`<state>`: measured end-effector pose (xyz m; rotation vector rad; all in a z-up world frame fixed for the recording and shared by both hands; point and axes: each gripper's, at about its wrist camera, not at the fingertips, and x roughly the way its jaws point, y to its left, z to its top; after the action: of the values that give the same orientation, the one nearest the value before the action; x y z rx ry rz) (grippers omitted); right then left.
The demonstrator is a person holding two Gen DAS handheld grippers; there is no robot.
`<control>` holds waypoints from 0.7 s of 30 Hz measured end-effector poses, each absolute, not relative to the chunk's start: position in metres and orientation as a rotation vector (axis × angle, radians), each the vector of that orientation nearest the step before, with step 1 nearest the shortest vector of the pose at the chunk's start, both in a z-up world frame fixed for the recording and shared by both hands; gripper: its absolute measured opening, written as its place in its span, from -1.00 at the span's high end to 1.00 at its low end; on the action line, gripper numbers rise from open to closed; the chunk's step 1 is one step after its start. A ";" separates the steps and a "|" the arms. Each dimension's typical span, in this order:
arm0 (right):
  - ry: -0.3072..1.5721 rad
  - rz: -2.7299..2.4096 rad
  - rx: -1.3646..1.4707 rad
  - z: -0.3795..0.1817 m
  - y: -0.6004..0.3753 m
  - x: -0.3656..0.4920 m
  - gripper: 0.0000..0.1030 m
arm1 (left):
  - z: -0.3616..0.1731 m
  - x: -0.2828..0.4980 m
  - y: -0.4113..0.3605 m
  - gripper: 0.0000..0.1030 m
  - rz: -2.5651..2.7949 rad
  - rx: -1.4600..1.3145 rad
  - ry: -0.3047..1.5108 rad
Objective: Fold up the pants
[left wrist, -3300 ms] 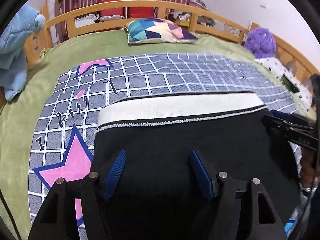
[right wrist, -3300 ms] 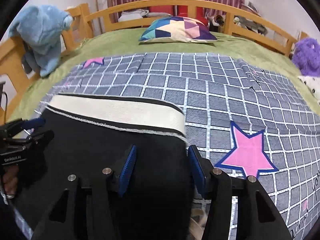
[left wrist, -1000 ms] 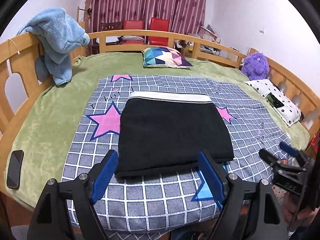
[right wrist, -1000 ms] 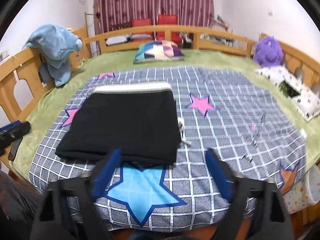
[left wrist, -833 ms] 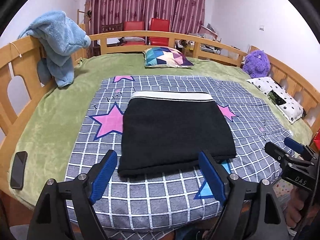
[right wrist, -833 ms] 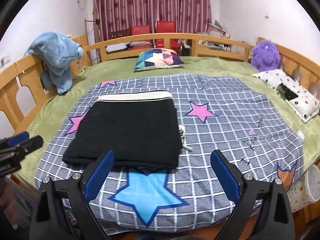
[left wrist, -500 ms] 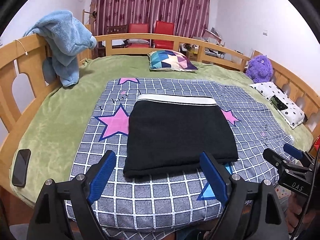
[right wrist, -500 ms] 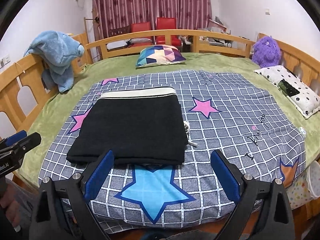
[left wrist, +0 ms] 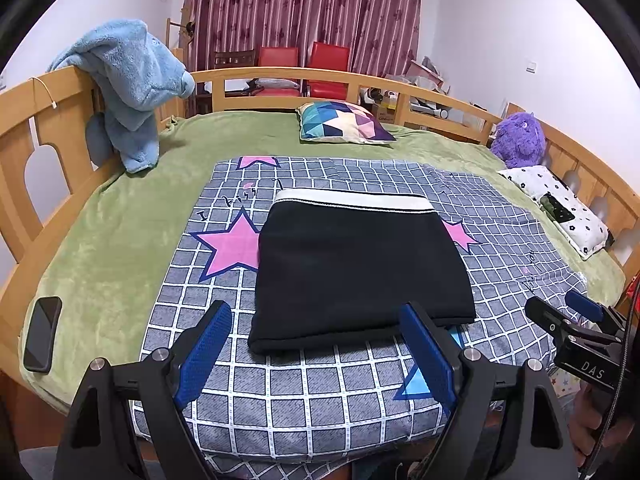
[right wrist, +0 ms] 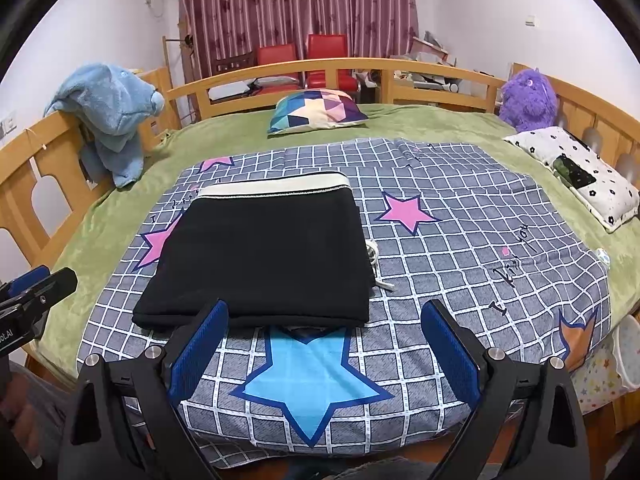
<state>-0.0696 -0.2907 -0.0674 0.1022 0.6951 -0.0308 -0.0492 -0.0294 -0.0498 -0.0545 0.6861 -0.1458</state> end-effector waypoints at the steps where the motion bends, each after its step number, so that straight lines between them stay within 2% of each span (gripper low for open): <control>1: 0.695 -0.031 0.103 -0.067 -0.291 -0.070 -0.86 | -0.050 -0.049 -0.029 -0.66 -0.147 -0.056 0.686; 21: 0.696 -0.036 0.104 -0.067 -0.291 -0.069 -0.86 | -0.050 -0.049 -0.027 -0.66 -0.150 -0.055 0.685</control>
<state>-0.0693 -0.2907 -0.0672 0.1043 0.6964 -0.0358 -0.0491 -0.0273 -0.0501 -0.0548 0.6849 -0.1495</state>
